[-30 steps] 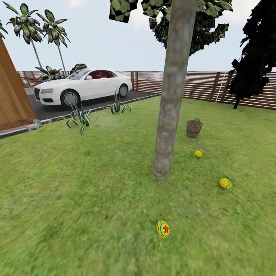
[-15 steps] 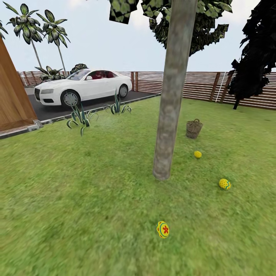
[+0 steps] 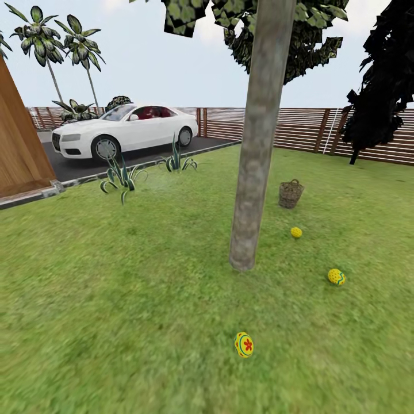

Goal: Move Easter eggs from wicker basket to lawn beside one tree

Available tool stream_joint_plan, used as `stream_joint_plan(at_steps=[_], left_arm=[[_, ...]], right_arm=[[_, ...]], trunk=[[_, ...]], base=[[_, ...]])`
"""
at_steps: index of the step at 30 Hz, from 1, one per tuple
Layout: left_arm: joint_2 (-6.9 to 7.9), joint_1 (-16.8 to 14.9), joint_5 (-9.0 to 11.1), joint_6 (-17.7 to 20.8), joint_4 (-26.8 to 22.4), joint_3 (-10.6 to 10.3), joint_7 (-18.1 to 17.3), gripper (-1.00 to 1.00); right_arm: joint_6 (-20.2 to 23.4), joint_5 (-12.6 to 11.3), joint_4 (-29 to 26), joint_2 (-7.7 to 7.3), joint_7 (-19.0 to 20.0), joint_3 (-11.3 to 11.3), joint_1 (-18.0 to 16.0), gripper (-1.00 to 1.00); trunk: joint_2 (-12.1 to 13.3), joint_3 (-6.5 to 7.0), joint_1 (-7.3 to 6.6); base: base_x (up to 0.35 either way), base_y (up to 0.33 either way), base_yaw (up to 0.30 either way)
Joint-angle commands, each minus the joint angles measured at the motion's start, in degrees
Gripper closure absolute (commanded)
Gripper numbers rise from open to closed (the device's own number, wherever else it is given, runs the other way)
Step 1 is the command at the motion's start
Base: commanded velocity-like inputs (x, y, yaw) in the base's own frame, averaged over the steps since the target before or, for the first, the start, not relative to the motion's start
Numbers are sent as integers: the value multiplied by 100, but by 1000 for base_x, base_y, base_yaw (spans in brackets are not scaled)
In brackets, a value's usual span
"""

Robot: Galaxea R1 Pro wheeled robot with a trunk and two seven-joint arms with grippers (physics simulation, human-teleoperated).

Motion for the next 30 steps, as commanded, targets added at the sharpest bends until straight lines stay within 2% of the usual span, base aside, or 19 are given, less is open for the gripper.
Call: stream_joint_plan(at_steps=[1, 4, 6, 9, 11, 12, 14, 18, 22, 25, 27, 28, 30], left_arm=[[-36, 102, 49, -146, 13, 19, -8, -100], [-189, 313, 40, -328, 13, 19, 346, -100], [-295, 427, 36, -432, 8, 19, 505, -100], [-383, 540, 33, -757, 11, 19, 612, -100], [-447, 597, 33, -815, 7, 19, 626, -100], [-513, 619, 33, -835, 6, 19, 634, -100], [-574, 632, 33, -847, 6, 19, 645, -100], [-614, 641, 35, -855, -24, 16, 693, -100], [-608, 642, 41, -854, -79, 23, 1122, -100], [-623, 642, 39, -845, -137, 24, 1246, -100], [-625, 642, 41, -838, -164, 21, 1265, -100], [-619, 642, 41, -831, -176, 20, 1268, -100], [-612, 642, 42, -824, -179, 19, 1258, -100]], right_arm=[[-61, 55, 7, 85, -117, 18, 72, -100], [-342, 47, 7, 194, -554, 20, 245, -100], [-531, 34, 7, 214, -663, 21, 323, -100], [-693, -2, 7, 285, -854, 17, 404, -100], [-789, -20, 7, 353, -1168, 15, 422, -100], [-919, -26, 7, 435, -1421, 11, 451, -100], [-1060, -31, 7, 522, -1635, 8, 500, -100], [-1148, -32, 2, 561, -1727, -13, 531, -100], [-1166, -61, -44, 548, -1788, -64, 534, -100], [-1185, -90, -70, 550, -1833, -80, 529, -100], [-1202, -301, -91, 537, -1828, -120, 528, -100], [-1206, -539, -103, 527, -1800, -148, 529, -100], [-1197, -713, -112, 526, -1777, -131, 530, -100]], trunk=[[36, 12, -22], [157, 66, -87], [237, 102, -131], [357, 156, -197], [437, 192, -241], [477, 210, -263], [558, 246, -307], [718, 318, -395], [879, 389, -483], [999, 441, -549], [1079, 477, -593], [1119, 495, -615], [1199, 531, -659]], base=[[0, 0, 0], [0, 0, 0], [0, 0, 0], [0, 0, 0], [0, 0, 0], [0, 0, 0], [0, 0, 0], [0, 0, 0], [0, 0, 0], [0, 0, 0], [0, 0, 0], [0, 0, 0], [0, 0, 0]])
